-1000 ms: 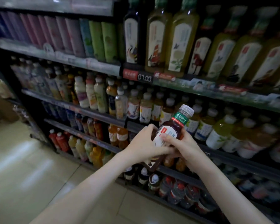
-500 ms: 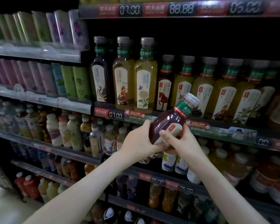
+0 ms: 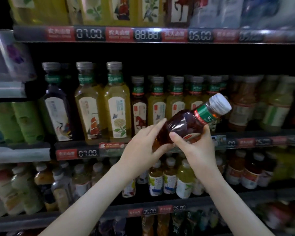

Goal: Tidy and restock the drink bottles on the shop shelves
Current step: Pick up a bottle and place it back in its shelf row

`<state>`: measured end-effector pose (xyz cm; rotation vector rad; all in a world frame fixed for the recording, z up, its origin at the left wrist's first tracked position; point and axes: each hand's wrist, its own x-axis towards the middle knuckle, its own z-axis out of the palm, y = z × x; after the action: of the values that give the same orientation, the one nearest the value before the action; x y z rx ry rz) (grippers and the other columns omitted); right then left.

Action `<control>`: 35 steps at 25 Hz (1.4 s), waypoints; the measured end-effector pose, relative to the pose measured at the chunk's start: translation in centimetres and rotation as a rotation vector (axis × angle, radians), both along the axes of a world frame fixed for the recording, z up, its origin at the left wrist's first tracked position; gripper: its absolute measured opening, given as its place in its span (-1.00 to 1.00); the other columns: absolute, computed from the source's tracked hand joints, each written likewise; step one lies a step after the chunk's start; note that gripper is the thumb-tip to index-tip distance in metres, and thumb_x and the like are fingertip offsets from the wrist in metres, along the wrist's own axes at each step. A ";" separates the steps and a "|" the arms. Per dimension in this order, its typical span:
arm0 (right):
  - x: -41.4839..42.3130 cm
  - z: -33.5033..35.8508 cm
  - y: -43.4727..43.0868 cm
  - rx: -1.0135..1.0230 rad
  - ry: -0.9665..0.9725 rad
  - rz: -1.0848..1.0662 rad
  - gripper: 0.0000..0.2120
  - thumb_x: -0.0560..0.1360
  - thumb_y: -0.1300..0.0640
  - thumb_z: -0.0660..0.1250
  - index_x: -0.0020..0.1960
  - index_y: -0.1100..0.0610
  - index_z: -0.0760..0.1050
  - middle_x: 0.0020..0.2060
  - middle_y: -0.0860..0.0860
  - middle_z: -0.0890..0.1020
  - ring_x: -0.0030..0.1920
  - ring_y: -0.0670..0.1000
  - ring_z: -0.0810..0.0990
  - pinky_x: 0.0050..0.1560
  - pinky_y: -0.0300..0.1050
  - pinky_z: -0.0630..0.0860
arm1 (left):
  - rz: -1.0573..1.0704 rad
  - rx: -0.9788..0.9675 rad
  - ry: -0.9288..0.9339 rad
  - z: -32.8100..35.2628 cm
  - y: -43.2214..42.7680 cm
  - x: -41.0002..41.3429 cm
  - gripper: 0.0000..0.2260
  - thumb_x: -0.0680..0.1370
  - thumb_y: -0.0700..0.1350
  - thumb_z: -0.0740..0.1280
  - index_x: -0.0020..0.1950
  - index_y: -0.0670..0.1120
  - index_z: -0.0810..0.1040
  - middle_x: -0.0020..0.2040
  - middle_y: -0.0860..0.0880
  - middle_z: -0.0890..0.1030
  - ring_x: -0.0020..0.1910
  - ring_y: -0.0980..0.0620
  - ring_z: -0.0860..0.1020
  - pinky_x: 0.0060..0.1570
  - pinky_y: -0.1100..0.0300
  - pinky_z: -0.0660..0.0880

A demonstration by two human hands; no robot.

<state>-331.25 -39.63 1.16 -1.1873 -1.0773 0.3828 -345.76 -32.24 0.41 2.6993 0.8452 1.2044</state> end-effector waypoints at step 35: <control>14.1 -11.9 2.8 0.152 -0.782 -0.157 -0.37 0.47 0.22 0.39 0.44 0.20 0.16 0.29 0.16 0.39 0.26 0.11 0.40 0.30 -0.05 0.37 | 0.326 0.364 -0.094 -11.4 -0.1 16.0 -0.63 0.58 -0.17 0.22 0.39 -0.19 0.41 0.31 -0.19 0.49 0.32 -0.11 0.42 0.36 0.02 0.31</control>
<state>-317.18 -36.78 -10.75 -1.3027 -1.6278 -0.3197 -329.72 -32.29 -10.97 2.8193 1.1915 1.6869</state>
